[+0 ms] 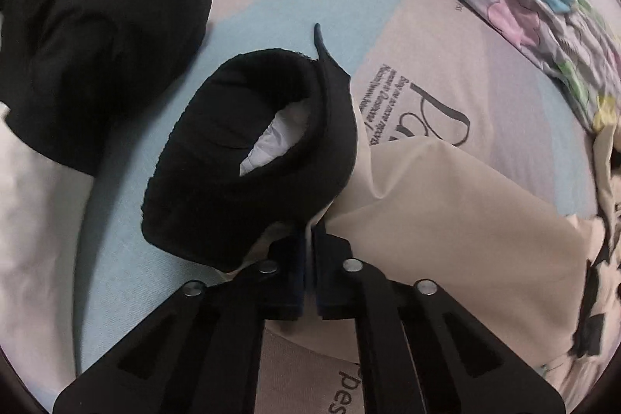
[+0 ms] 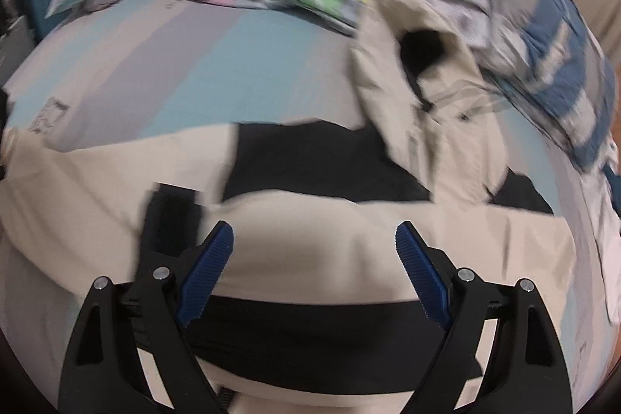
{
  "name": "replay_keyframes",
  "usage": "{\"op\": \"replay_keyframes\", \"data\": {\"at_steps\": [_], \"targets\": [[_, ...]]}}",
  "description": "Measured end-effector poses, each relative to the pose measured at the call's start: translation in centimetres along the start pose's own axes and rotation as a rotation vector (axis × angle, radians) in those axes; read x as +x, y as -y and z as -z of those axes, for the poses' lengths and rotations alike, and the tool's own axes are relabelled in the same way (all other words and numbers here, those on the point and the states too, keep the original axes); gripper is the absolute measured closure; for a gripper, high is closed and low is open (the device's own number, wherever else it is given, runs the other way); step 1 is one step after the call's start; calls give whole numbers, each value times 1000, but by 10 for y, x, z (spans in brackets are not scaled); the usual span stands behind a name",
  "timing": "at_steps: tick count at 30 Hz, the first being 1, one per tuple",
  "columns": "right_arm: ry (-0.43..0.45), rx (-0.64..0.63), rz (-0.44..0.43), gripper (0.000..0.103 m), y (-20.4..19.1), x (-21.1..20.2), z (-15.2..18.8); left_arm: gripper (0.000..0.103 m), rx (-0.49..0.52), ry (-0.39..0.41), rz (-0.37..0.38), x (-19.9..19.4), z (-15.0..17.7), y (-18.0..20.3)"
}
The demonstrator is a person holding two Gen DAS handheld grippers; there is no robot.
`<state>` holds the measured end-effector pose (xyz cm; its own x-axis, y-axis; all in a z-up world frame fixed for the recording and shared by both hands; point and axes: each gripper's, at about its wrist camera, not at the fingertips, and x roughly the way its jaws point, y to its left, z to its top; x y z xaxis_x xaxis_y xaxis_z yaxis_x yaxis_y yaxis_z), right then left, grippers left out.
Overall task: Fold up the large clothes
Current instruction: 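Grasp the other black-cuffed sleeve with the left tool, then fold the held sleeve across the jacket body with the left tool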
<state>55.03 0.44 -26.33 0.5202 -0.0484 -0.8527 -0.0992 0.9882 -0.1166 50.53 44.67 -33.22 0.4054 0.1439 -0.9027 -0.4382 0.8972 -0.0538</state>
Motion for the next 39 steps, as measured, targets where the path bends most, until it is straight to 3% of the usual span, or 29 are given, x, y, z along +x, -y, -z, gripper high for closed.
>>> {"op": "replay_keyframes", "data": {"at_steps": [8, 13, 22, 28, 34, 39], "targets": [[-42, 125, 84, 21, 70, 13, 17, 103, 27, 88, -49, -35, 8, 19], [-47, 158, 114, 21, 101, 9, 25, 103, 105, 149, -60, -68, 12, 57], [-36, 222, 92, 21, 144, -5, 39, 103, 332, 265, 76, -134, 46, 210], [-5, 205, 57, 21, 182, -16, 50, 103, 415, 279, 144, -152, 83, 307], [-19, 210, 64, 21, 238, -13, 71, 103, 503, 229, 167, -139, 143, 395], [-40, 201, 18, 22, 284, -4, 90, 103, 575, 221, 190, -149, 197, 468]]}}
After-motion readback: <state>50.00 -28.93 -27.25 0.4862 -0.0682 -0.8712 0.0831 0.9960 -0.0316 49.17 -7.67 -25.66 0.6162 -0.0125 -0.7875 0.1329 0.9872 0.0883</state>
